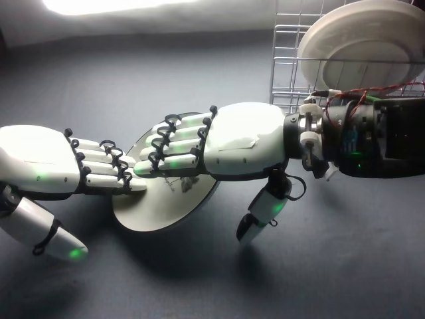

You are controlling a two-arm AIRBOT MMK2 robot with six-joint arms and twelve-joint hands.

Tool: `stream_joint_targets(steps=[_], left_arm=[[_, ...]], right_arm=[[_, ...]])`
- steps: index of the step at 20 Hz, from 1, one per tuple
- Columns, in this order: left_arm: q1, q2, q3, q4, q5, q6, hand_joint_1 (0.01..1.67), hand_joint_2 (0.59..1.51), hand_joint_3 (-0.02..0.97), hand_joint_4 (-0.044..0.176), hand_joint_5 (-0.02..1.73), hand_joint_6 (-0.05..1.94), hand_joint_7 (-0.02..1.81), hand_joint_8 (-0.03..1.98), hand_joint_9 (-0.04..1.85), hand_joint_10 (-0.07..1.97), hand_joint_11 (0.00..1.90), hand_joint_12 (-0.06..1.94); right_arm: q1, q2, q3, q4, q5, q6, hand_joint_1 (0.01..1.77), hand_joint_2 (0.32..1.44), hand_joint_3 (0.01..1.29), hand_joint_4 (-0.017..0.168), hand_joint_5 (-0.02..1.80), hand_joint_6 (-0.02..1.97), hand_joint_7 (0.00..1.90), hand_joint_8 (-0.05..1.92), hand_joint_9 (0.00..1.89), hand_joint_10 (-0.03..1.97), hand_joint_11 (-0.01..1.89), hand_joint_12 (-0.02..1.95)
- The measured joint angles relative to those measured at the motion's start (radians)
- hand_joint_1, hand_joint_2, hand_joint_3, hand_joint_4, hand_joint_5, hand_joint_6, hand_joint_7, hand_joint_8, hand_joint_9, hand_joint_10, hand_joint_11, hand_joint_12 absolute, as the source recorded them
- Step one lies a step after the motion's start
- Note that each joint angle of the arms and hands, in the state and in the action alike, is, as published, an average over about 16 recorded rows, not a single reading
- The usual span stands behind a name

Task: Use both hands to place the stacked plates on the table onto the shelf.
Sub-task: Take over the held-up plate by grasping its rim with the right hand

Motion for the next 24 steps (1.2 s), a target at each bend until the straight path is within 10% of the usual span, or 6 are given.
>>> stream_joint_targets(steps=[24], left_arm=[[0.000, 0.000, 0.000, -0.002, -0.001, -0.002, 0.02, 1.176, 0.020, -0.009, -0.02, -0.04, 0.00, -0.01, -0.02, -0.04, 0.03, 0.03]], right_arm=[[0.001, -0.014, 0.019, 0.004, -0.015, -0.006, 1.02, 0.73, 0.01, 0.001, 0.05, 0.01, 0.05, 0.02, 0.06, 0.00, 0.02, 0.27]])
